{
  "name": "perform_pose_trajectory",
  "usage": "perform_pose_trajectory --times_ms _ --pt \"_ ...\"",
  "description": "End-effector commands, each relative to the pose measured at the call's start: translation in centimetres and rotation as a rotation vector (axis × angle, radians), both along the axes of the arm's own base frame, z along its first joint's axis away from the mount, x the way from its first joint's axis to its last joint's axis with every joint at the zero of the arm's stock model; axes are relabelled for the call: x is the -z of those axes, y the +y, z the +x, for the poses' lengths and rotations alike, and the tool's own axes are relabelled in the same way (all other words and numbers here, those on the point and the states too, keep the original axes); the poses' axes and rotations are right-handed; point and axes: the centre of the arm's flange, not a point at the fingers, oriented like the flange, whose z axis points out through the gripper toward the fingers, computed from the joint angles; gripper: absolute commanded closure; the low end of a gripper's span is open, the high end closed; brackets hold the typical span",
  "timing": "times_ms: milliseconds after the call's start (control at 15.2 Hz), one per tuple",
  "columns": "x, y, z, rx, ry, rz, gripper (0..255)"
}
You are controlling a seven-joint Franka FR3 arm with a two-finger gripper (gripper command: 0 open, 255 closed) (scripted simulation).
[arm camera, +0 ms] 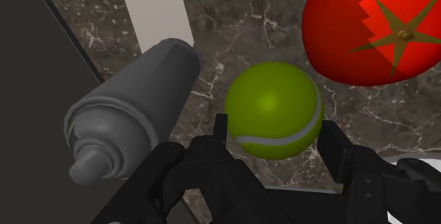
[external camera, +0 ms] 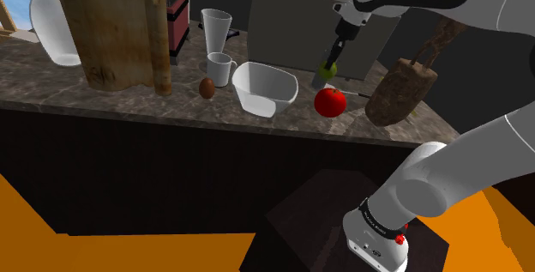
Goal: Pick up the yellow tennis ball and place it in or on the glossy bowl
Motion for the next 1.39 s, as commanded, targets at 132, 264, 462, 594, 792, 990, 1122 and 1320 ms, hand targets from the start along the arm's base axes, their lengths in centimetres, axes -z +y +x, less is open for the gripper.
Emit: perform_pose_trajectory --times_ms 132,264,462,594,792,990,1122,1320 --pt "-2.2 0.0 0.1 0.0 0.0 0.0 255" --pt "-3.2 0.0 0.1 0.0 0.0 0.0 255" --pt "-4.8 0.0 0.1 0.0 0.0 0.0 255" --pt "-5.9 0.0 0.1 0.0 0.0 0.0 255" --pt "-7.5 0.0 0.1 0.0 0.0 0.0 255" --pt "-8.2 1.3 0.3 0.0 0.0 0.0 255" --pt "-8.4 3.9 0.8 0.0 0.0 0.0 255" --pt "-8.7 7.8 1.5 0.0 0.0 0.0 255"
